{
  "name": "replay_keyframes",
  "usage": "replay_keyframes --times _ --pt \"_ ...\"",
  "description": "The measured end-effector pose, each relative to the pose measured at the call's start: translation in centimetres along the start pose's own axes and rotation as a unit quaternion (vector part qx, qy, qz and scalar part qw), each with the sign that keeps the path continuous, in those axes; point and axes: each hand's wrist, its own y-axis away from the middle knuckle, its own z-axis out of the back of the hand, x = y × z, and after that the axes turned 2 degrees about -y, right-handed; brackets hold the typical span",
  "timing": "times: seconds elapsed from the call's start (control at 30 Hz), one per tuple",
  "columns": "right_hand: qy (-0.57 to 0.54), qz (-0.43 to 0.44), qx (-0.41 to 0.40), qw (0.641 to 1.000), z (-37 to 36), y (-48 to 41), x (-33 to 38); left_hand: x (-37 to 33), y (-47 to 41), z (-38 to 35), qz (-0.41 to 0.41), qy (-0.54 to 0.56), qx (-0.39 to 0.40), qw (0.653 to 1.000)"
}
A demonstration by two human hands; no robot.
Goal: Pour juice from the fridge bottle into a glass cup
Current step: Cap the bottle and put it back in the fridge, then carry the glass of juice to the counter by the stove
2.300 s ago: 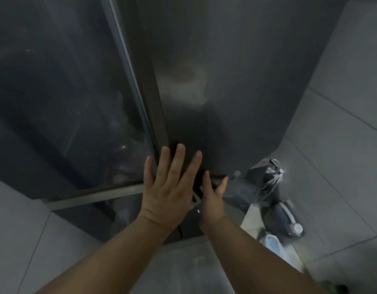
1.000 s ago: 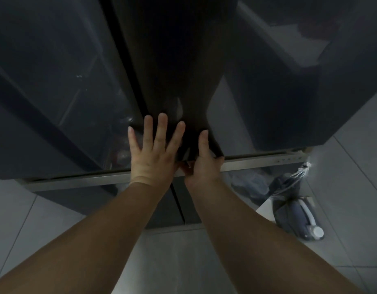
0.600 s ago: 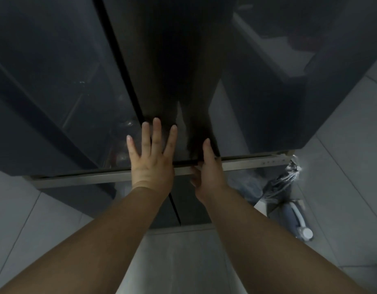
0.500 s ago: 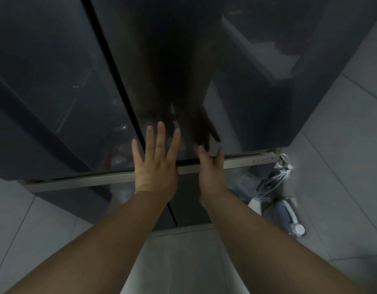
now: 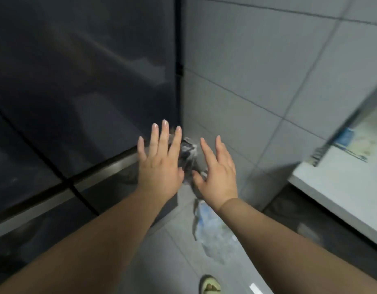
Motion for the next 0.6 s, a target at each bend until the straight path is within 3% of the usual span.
replay_keyframes --times 0.27,0.6 --pt "0.168 -0.168 -0.121 0.964 18.5 11.3 -8.6 -19.2 1.7 7.1 -0.194 0.11 0.017 0.975" --pt "0.271 -0.312 -0.259 0.873 38.9 30.5 -16.7 -45.1 12.2 18.9 -0.426 0.202 -0.028 0.882"
